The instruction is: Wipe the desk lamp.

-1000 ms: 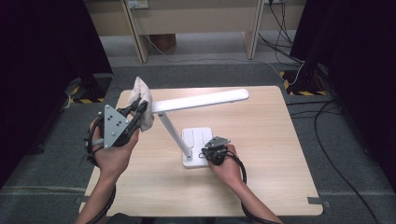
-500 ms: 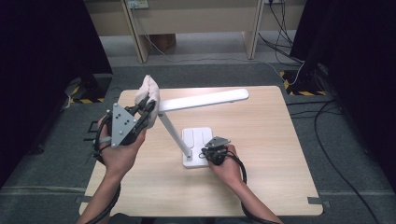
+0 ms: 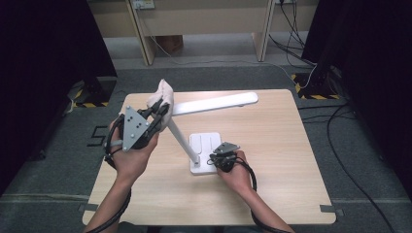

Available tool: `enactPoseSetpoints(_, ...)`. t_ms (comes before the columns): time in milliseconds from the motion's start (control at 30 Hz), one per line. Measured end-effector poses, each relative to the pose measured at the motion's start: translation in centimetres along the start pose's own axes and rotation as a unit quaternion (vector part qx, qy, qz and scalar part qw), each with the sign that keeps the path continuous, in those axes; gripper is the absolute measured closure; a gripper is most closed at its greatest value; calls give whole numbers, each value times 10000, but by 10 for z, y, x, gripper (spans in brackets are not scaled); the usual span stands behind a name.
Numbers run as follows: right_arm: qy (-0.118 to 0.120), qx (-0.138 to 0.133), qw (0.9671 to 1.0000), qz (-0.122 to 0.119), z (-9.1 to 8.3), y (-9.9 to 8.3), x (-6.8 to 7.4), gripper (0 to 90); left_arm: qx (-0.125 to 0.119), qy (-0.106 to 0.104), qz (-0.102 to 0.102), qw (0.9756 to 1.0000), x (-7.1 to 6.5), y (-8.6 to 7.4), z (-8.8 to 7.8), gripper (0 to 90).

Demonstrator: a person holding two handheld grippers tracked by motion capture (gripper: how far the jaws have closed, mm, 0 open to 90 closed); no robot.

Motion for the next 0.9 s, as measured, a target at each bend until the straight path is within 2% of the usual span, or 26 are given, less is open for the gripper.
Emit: enactPoseSetpoints(900,3,-30,10000,14,0,-1,0,900,-64,-123,-22,9999,-14,6,14,823)
Point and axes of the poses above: each handheld gripper's, and its own axes: z roughly forward along the jaws, y roughly out of its top, x roughly to its left, the point moved 4 cm from there along z, roughly forward along the jaws, and after that the axes turned 7 degrees about -y, right-handed, at the moved point
